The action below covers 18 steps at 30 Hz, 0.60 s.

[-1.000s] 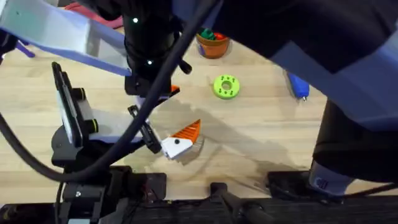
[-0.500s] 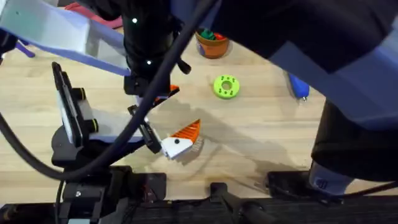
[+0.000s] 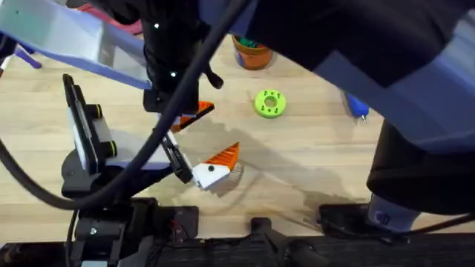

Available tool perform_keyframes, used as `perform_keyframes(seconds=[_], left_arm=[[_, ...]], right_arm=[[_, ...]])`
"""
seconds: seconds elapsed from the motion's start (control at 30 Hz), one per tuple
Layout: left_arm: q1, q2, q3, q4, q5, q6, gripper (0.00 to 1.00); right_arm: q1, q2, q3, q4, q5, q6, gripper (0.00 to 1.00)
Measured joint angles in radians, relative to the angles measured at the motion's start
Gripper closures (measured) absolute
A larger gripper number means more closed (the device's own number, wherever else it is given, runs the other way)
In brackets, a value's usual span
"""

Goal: Pick up the gripper from the table and insert it into the empty holder that is missing its gripper. Then pick up a screw, insert it into the mounting hole, and use the screwdriver to tighten it. Finally, clean up the table by picking up the vegetable and placing it into the bucket.

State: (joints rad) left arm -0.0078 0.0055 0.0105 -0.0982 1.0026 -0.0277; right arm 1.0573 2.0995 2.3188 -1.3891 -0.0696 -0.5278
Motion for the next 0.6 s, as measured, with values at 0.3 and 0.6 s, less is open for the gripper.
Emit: perform_keyframes(seconds=[0.3,0.6], left_arm=[[0.000,0.000,0.000,0.000,0.000,0.000,0.015],[0.000,0.000,0.000,0.000,0.000,0.000,0.015]], right_arm=[[-0.001,0.000,0.000,-0.008,0.000,0.000,0.996],[-0.009,0.000,0.001,-0.020,0.001,0.000,0.996]])
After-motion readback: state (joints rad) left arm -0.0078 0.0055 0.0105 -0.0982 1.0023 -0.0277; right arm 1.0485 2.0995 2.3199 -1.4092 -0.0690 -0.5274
